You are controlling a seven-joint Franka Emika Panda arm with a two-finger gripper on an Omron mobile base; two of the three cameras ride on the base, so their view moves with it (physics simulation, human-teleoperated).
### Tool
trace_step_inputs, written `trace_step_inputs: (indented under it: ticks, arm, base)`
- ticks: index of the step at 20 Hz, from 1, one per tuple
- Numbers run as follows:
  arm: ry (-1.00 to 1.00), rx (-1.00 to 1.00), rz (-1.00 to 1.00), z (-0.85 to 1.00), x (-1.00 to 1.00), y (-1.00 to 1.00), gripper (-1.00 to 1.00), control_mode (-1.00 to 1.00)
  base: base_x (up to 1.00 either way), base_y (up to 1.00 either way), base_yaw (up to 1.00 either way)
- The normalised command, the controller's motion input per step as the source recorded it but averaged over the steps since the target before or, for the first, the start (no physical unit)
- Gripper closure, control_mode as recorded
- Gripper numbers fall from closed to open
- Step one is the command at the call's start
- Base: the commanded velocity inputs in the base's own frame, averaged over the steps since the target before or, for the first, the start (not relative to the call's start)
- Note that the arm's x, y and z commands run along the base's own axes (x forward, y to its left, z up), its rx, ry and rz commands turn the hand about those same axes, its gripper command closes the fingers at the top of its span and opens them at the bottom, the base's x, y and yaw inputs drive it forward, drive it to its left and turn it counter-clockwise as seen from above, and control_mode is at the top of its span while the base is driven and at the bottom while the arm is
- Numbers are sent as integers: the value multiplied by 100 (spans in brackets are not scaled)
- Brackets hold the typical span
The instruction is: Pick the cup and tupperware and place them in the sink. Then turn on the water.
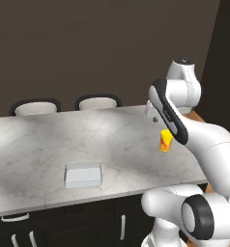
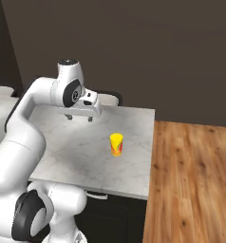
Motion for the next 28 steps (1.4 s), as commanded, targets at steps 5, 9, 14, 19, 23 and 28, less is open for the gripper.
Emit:
trace_step_inputs:
  ticks: [5, 9, 14, 19, 23, 28]
  arm:
    - [2, -3, 0, -21, 0, -14, -100, -100]
    - [4, 0, 0, -19, 0, -13, -100, -100]
    - [4, 0, 0, -19, 0, -15, -100, -100]
    - [2, 0, 0, -27, 5, -15, -100, -100]
    - [0, 0, 0, -26, 15, -4, -100, -100]
    - [0, 0, 0, -20, 21, 0, -100, -100]
  base:
    - [0, 0, 0]
    - [0, 0, 0]
    - [0, 0, 0]
    - [0, 0, 0]
    - [0, 0, 0]
    - [0, 0, 0]
